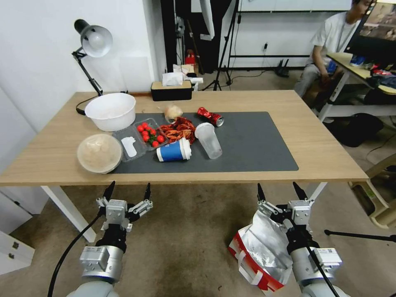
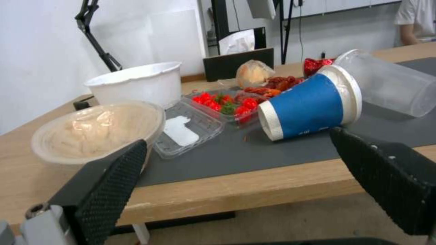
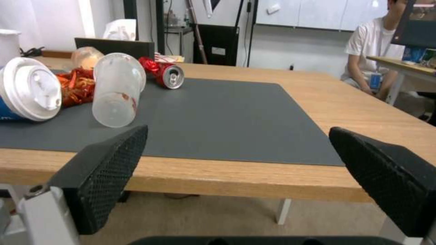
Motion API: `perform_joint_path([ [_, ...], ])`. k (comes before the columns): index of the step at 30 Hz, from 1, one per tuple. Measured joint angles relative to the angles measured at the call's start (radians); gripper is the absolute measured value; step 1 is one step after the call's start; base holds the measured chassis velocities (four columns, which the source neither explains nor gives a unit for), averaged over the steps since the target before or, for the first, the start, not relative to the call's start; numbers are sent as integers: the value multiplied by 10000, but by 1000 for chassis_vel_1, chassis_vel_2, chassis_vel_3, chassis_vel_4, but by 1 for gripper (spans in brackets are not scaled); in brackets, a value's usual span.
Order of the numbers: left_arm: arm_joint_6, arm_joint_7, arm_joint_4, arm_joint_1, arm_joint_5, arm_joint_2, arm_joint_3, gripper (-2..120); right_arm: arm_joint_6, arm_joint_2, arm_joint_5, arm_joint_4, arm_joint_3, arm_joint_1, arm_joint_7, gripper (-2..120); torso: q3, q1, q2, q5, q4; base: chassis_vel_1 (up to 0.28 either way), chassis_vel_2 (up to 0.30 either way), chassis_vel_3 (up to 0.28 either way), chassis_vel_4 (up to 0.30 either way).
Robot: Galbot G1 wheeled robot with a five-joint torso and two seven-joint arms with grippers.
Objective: Pick up the food delivery bag from the floor and place it on the table.
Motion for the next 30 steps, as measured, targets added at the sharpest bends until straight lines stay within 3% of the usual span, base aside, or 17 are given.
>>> perform_joint_path([
  [23,30,-16,-4,3,-20,-5,18,100,-77,-9,45,23,2,-4,-6,100,0,0,-1,0,0,0,0,0,0],
  [26,300,-186,-152,16,-229,-71,156,100,-204,-25,122,71,7,-14,-17,100,0,0,-1,0,0,0,0,0,0],
  [29,1614,-997,-935,86,-1244,-416,869,100,-1285,-180,722,512,91,-128,-139,100,0,0,-1,2,-1,0,0,0,0],
  [30,1614,-997,-935,86,-1244,-416,869,100,-1285,-180,722,512,91,-128,-139,100,0,0,-1,2,-1,0,0,0,0],
])
